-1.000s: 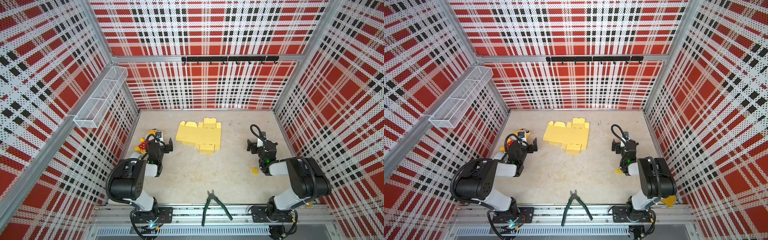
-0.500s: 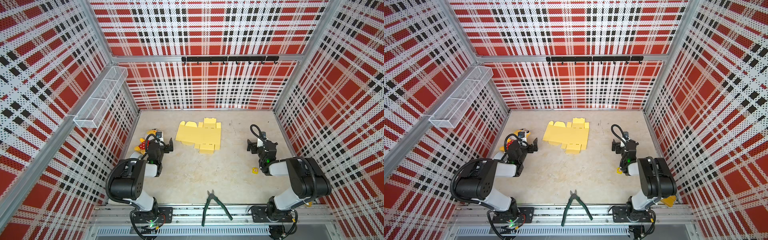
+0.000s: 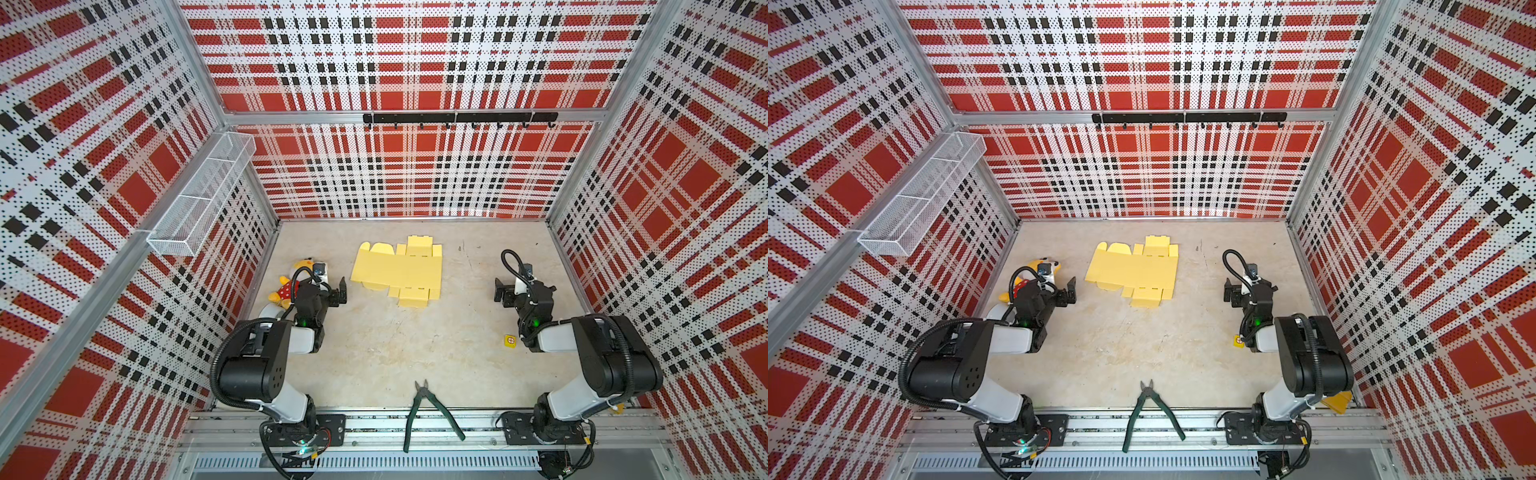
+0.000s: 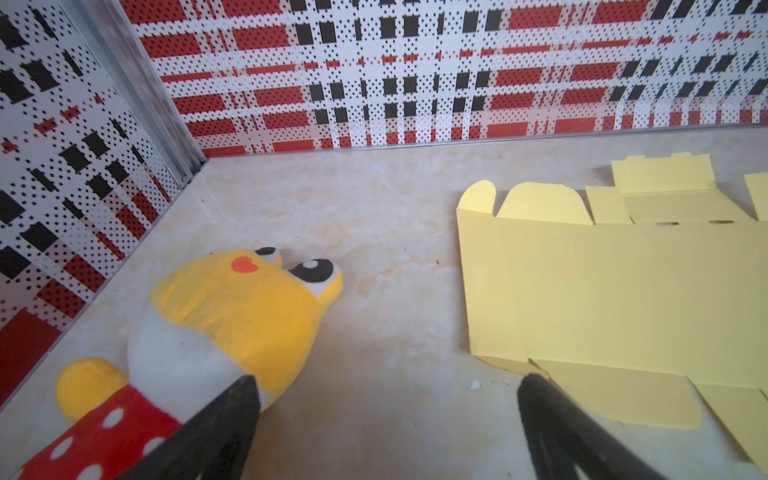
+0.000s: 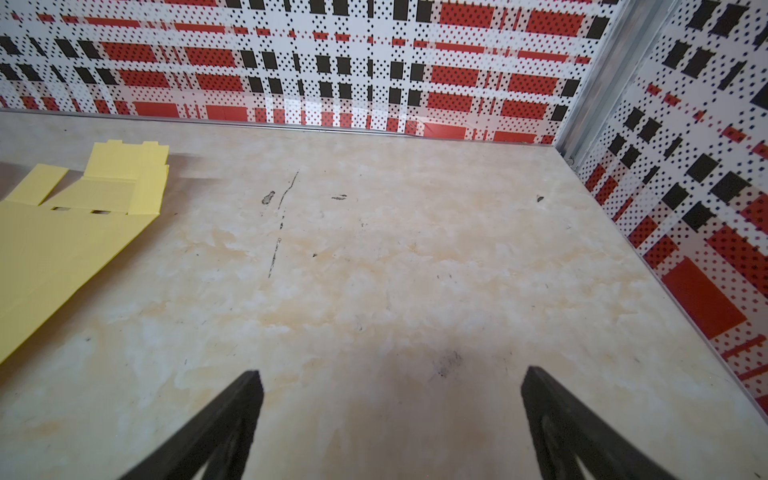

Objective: Fold the paper box
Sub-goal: 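Raise both arms and move the right gripper toward the yellow box blank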

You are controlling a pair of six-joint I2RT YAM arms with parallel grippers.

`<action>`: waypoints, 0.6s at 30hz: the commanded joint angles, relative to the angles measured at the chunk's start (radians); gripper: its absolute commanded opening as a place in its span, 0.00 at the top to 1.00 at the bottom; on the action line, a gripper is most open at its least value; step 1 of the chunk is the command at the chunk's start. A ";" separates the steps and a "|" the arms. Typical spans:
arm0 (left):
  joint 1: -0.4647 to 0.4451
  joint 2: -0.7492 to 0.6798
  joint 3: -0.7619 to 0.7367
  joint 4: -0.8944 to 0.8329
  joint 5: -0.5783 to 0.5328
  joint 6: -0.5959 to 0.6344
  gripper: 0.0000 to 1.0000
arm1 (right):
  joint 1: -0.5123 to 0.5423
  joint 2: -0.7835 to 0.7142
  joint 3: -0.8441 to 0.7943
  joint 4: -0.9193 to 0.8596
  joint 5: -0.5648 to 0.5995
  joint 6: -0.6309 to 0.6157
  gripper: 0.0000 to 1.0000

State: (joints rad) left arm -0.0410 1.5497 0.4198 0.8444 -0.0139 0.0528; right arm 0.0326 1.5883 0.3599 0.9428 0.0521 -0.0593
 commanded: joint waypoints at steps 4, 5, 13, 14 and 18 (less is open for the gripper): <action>-0.022 -0.147 0.204 -0.399 0.047 0.045 0.01 | 0.041 -0.118 -0.011 -0.015 0.049 -0.049 0.00; -0.030 -0.172 0.262 -0.501 0.045 0.065 0.01 | 0.058 -0.143 0.016 -0.081 0.063 -0.066 0.00; -0.109 -0.295 0.602 -1.007 0.060 0.091 0.00 | 0.131 -0.196 0.343 -0.636 -0.007 0.053 0.00; -0.120 -0.301 0.621 -1.039 0.048 0.062 0.01 | 0.136 -0.185 0.386 -0.683 -0.029 0.089 0.00; -0.117 -0.334 0.592 -1.059 0.056 -0.115 0.01 | 0.170 -0.113 0.596 -0.921 -0.084 0.223 0.00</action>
State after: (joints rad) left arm -0.1665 1.2247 1.0439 -0.0685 0.0319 0.0635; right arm 0.1761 1.4296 0.8513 0.2470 0.0303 0.0399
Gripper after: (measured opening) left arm 0.995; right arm 0.993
